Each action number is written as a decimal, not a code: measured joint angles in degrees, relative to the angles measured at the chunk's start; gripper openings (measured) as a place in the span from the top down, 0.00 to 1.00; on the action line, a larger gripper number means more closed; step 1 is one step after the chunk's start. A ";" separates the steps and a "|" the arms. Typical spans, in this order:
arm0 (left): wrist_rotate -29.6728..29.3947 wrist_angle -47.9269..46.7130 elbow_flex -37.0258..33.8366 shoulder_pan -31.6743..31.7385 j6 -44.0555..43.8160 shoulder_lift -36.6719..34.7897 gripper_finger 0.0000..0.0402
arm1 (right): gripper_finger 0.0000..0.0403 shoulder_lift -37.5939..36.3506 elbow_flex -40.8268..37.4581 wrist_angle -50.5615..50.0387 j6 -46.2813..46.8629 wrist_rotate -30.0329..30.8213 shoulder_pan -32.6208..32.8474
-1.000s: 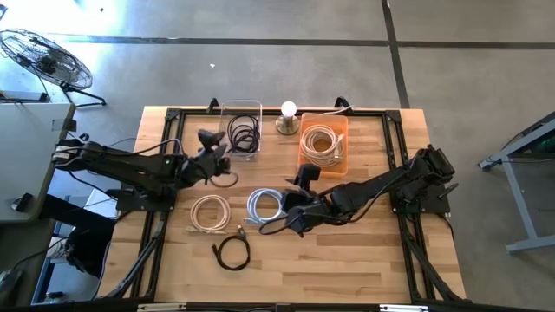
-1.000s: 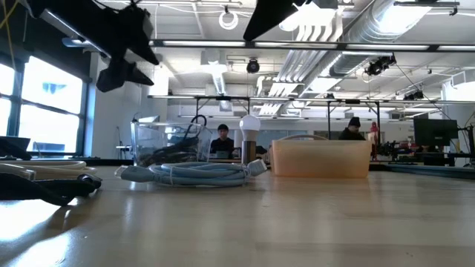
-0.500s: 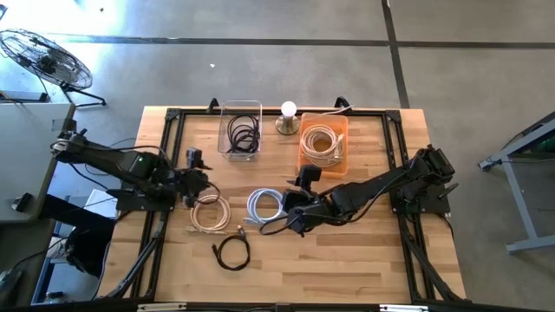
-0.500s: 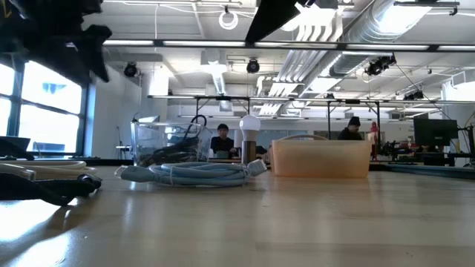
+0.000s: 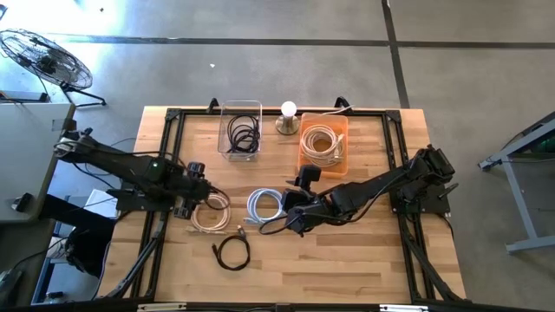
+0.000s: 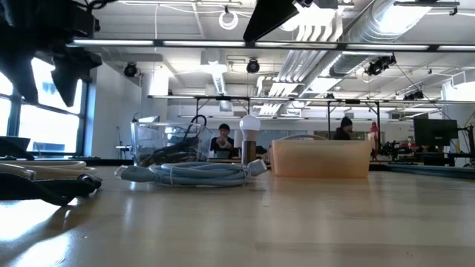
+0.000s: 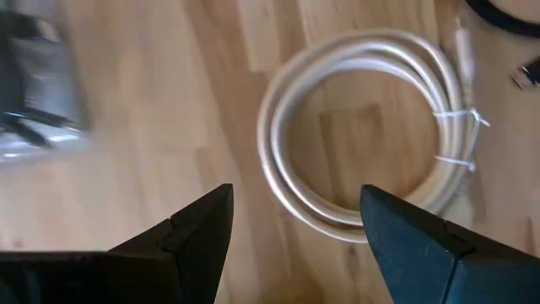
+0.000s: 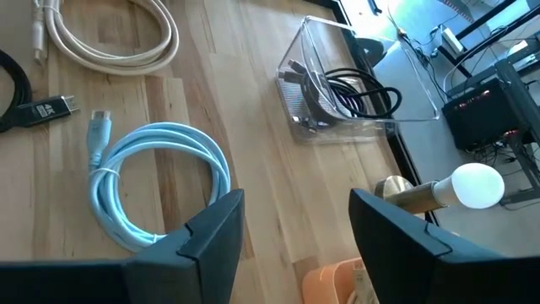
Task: Pick & Place USB Port
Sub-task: Put the light brown charger cable into the orange bin
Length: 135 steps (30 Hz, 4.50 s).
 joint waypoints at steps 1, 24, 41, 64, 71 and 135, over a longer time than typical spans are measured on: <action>0.58 0.04 0.00 -0.01 0.00 1.17 0.37 | 0.49 0.00 0.02 0.00 0.00 -0.12 0.00; 7.75 6.79 -0.02 -0.01 6.51 21.11 0.37 | 0.49 0.00 0.04 -0.09 0.24 -2.82 0.00; 7.47 7.49 -0.02 0.00 6.50 21.07 0.37 | 0.49 0.02 0.04 15.37 -13.22 -10.24 -0.12; 4.37 7.47 -0.02 0.01 6.50 21.07 0.37 | 0.49 0.02 0.04 25.53 -20.54 -24.38 -1.50; 3.99 7.40 -0.02 0.00 7.45 21.07 0.37 | 0.49 0.03 0.04 28.70 -19.64 -25.41 -2.63; -6.46 24.06 -12.68 3.04 3.42 20.79 0.57 | 0.49 0.02 0.04 22.02 -12.22 -28.28 -4.85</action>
